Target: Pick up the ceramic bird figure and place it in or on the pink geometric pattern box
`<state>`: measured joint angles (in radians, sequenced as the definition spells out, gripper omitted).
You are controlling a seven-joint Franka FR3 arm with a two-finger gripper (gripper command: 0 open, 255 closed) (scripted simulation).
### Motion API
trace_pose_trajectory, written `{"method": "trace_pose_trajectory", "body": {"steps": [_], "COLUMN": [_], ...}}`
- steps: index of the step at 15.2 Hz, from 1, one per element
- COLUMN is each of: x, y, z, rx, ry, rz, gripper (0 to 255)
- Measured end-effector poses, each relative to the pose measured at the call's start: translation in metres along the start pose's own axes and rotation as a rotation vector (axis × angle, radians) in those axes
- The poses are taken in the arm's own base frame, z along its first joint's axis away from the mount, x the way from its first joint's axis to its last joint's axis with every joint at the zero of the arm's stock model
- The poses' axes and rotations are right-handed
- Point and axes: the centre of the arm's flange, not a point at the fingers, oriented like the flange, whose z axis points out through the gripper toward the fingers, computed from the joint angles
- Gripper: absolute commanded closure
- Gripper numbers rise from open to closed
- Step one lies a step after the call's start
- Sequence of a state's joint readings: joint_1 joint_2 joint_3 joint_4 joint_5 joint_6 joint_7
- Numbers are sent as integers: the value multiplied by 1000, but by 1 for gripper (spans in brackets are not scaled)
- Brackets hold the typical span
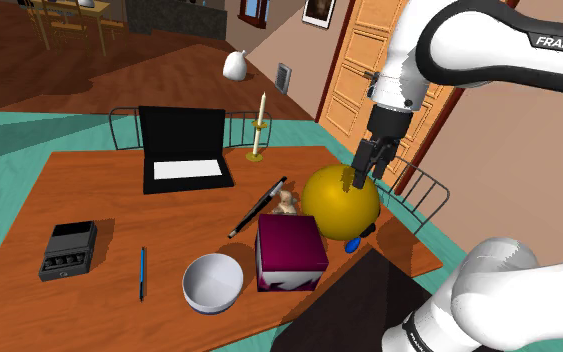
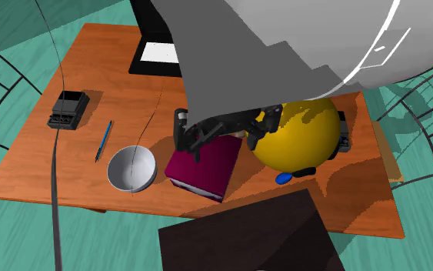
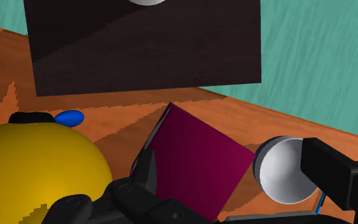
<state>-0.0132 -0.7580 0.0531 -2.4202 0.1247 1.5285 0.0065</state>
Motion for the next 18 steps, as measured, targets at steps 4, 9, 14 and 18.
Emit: {"method": "trace_pose_trajectory", "body": {"steps": [4, 9, 14, 18], "x": [20, 71, 122, 166], "y": [8, 32, 52, 69], "z": [15, 48, 82, 112], "rx": [-2, -8, -14, -19], "ry": [-1, 0, 1, 3], "rz": [2, 7, 12, 16], "gripper": [0, 0, 0, 0]}}
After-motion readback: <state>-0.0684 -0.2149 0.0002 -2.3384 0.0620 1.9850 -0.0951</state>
